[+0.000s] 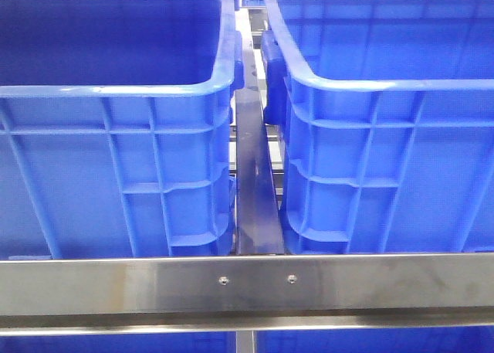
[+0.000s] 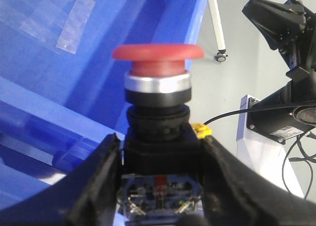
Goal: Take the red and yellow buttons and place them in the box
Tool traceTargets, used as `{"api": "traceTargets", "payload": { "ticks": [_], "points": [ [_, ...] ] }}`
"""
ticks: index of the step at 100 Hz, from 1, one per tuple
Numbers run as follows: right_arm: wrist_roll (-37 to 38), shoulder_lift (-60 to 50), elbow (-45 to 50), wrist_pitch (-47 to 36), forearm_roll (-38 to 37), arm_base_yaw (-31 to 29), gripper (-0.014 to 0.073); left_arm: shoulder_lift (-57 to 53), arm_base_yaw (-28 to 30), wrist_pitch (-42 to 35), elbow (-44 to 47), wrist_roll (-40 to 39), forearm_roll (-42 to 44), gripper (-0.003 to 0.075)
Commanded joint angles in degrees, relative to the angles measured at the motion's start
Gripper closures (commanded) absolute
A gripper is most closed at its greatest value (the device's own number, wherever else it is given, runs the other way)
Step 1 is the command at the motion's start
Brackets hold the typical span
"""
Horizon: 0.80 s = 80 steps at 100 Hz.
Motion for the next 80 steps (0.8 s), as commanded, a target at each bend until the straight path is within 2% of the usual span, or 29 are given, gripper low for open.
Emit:
{"api": "traceTargets", "payload": {
  "ticks": [1,12,40,53,58,63,75,80],
  "points": [
    [-0.08,-1.15,-4.18,0.08,0.02,-0.27,0.0662,-2.57,-0.40,-0.66,-1.69,0.17,-4.19,0.0567],
    [-0.08,0.57,-9.73,11.18,0.02,-0.27,0.0662,-2.57,-0.40,-0.66,-1.69,0.17,-4.19,0.0567],
    [-0.13,10.75,-22.39,25.71,0.02,-0.27,0.0662,-2.57,-0.40,-0.66,-1.69,0.17,-4.19,0.0567],
    [-2.37,16.80,-27.11,29.07,0.08,-0.27,0.0638,-2.57,-0.40,-0.66,-1.69,0.17,-4.19,0.0567],
    [-3.28,19.39,-28.87,30.31,0.08,-0.27,0.0585,-2.57,-0.40,-0.66,-1.69,0.17,-4.19,0.0567],
    [-3.34,21.66,-30.72,32.07,0.08,-0.27,0.0495,-2.57,-0.40,-0.66,-1.69,0.17,-4.19,0.0567],
    [-3.34,26.80,-35.50,36.98,1.23,-0.27,0.0197,-2.57,-0.40,-0.66,-1.69,0.17,-4.19,0.0567],
    [-3.34,28.55,-37.11,38.07,2.07,-0.27,0.0109,-2.57,-0.40,-0.66,-1.69,0.17,-4.19,0.0567]
  ]
}}
